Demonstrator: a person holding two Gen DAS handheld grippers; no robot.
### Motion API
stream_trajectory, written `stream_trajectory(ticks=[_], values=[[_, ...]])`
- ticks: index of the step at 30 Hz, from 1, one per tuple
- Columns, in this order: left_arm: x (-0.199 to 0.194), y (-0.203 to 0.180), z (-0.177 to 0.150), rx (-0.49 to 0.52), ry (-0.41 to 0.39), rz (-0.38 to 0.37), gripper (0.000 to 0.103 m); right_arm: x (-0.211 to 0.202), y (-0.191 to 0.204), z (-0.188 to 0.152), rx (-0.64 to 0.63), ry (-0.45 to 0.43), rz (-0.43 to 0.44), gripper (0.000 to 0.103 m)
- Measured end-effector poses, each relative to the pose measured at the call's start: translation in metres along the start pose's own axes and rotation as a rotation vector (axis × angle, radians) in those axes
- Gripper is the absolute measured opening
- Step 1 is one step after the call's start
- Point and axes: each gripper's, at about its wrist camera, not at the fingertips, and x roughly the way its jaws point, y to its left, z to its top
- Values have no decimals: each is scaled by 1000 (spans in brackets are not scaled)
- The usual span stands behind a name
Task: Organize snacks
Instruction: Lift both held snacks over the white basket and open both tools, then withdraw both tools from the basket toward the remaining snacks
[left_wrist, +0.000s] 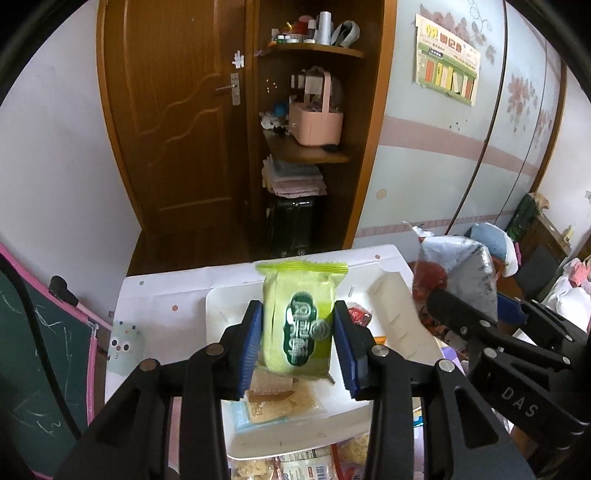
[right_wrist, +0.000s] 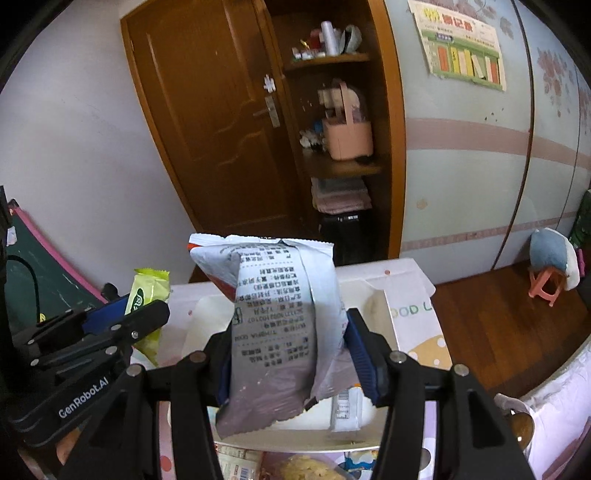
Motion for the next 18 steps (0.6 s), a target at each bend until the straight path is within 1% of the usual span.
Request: stream_trajectory(ticks=[1, 2, 3, 4, 6, 9, 12, 14, 18], values=[[2, -1, 0, 3, 1, 5, 64, 3, 0, 1, -2, 5, 0, 54], [3, 2, -1, -11, -12, 36, 82, 4, 0, 1, -1, 8, -12, 54], [-1, 5, -5, -28, -35, 49, 94, 5, -1, 0, 4, 10, -35, 56], [-4, 7, -7, -40, -57, 42, 97, 8, -3, 2, 11, 15, -43, 58], [-7, 11, -8, -52, -72, 29, 98, 10, -7, 0, 35, 37, -17, 70], [-8, 13, -11, -48, -62, 44, 98, 11, -9, -2, 52, 56, -18, 76], [-8, 12, -14, -41, -46, 58, 98, 9, -7, -2, 39, 46, -39, 80], [-10, 13, -14, -46, -41, 60, 98, 6, -4, -3, 27, 39, -58, 80], [-13, 14, -17, -46, -30, 67, 98, 3, -3, -5, 18, 51, -76, 80]])
